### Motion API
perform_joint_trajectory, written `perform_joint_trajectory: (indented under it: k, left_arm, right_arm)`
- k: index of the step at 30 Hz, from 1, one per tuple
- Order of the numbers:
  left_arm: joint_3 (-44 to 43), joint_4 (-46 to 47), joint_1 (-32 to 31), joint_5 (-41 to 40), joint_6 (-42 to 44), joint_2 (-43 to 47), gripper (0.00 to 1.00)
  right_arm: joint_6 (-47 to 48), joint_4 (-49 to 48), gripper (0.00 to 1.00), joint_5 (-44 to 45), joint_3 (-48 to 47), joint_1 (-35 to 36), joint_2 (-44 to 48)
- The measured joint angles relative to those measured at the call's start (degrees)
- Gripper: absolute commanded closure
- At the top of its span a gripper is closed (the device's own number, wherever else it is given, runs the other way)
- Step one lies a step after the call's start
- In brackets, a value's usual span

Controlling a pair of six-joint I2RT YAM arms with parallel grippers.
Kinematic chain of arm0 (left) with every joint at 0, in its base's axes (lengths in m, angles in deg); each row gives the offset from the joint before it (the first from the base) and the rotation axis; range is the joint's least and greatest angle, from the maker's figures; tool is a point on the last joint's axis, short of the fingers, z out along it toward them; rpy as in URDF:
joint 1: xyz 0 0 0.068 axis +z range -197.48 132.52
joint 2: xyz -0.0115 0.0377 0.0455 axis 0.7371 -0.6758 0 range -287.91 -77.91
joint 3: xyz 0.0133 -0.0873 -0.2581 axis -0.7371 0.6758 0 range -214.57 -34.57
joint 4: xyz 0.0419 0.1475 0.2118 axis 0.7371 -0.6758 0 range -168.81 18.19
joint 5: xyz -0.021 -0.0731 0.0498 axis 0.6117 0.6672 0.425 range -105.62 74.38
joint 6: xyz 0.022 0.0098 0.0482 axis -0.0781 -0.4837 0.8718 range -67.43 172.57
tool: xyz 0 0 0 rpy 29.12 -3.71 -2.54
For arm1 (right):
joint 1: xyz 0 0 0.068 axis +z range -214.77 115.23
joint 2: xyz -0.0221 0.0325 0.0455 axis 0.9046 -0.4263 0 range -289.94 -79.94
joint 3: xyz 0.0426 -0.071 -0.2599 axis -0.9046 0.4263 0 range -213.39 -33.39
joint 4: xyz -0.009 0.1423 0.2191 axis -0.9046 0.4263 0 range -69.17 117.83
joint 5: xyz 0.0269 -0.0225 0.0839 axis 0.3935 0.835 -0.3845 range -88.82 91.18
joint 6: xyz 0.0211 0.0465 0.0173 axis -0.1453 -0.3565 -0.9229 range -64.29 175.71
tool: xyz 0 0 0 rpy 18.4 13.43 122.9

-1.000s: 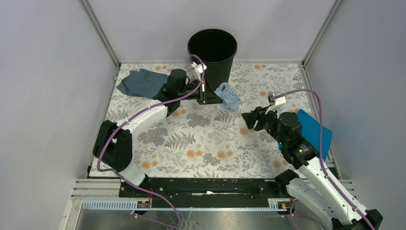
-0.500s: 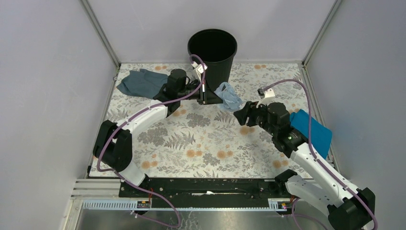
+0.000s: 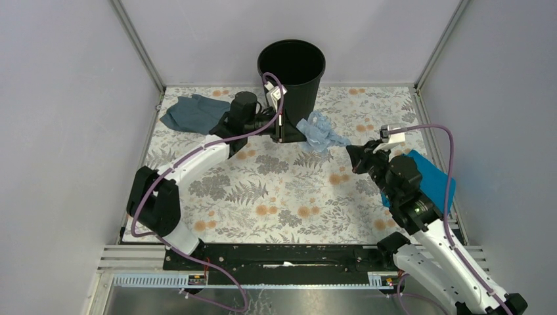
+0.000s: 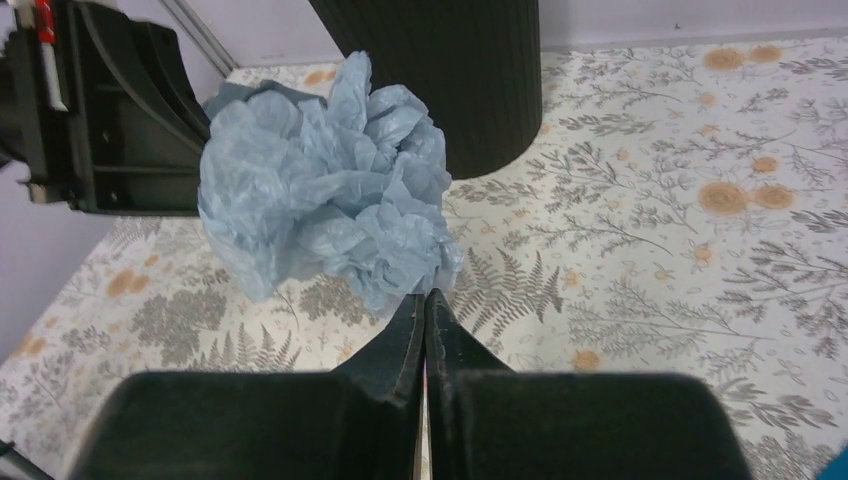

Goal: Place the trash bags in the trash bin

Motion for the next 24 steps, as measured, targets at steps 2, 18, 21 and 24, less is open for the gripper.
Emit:
perform_joint_trajectory:
  k: [2,18,21,24]
  left_arm:
    - [-0.57,-1.44,-0.04,-0.20,1.36,0.50,0.81]
    - [19.39,-20.59,-0.92,-18.16,7.06,30.10,0.83]
    - [23.85,-21.55,-0.92,-20.44,5.09,36.20,0.60]
    - [26.73,-22.32,-0.92,-20.87,3.56,38.47,0.37]
  right_arm:
    - [1.29,2.21,1.00,-0.33,0.00,0.00,1.27]
    - [1.11,14.32,1.00,-6.23,-0.63,0.00,6.64]
    - [0.81,14.49,1.00,-10.51,-0.83,0.00,3.17]
    - [0.74,14.91,1.00,-15.74,-1.53,0.00,-0.48]
